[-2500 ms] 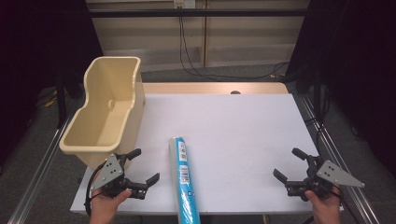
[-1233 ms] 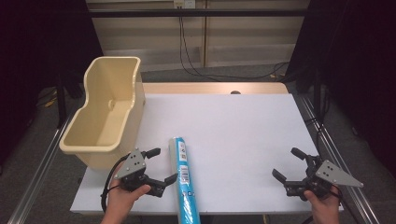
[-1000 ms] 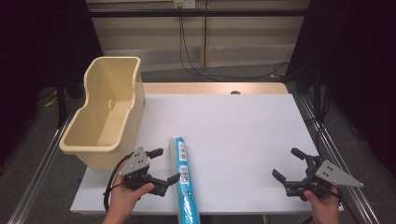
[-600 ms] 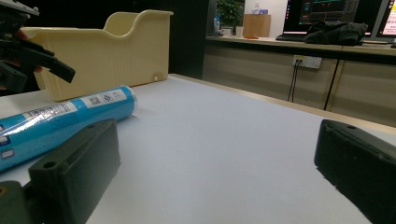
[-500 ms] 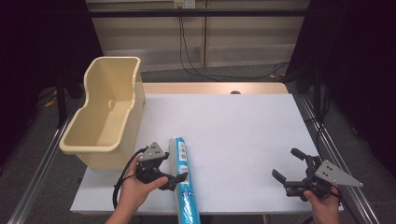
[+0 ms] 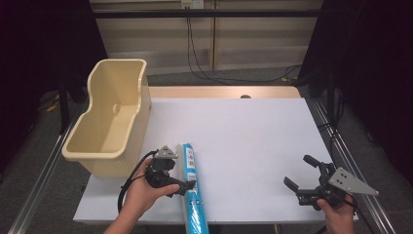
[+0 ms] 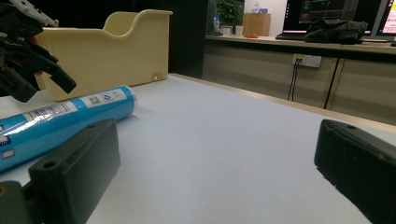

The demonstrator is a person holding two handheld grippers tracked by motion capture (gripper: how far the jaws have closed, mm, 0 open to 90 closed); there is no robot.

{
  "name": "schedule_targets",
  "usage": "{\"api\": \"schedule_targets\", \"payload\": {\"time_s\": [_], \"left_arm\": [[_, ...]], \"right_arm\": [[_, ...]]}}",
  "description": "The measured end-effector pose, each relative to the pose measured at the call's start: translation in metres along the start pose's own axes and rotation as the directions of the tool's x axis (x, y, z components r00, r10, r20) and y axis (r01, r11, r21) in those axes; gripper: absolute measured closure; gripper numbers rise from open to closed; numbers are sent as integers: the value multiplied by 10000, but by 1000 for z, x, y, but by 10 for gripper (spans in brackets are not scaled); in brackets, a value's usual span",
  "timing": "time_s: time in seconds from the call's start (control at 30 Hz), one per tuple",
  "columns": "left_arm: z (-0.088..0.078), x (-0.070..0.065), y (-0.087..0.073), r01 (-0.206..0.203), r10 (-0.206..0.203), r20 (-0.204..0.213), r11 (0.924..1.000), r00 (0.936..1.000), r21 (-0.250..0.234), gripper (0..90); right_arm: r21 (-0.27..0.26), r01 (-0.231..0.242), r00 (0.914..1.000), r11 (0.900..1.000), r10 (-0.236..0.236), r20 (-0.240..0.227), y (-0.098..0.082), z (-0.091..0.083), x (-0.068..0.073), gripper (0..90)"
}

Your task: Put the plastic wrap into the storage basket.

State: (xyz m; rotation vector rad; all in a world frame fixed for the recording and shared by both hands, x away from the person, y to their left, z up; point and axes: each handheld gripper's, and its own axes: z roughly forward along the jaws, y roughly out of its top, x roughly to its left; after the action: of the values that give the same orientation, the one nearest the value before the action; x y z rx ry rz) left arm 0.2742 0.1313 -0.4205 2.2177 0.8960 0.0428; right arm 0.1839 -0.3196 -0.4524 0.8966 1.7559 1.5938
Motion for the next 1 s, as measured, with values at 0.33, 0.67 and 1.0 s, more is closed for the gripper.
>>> {"api": "schedule_targets", "payload": {"time_s": [0.33,0.67,1.0], "left_arm": [[11,-1,8,908,-923,55,9875,9957,1290,0],[22,-4,11,1784,-1812,-68,9602,9834,2149,0],[27,-1,7,2180,-2220,-91,9478,9750,2326,0]], "right_arm": [[26,-7,10000,10000,7,2,0,0,0,0],[8,-85,10000,10000,85,34,-1,0,-1,0],[27,-135,9999,9999,135,54,-1,0,-2,0]]}}
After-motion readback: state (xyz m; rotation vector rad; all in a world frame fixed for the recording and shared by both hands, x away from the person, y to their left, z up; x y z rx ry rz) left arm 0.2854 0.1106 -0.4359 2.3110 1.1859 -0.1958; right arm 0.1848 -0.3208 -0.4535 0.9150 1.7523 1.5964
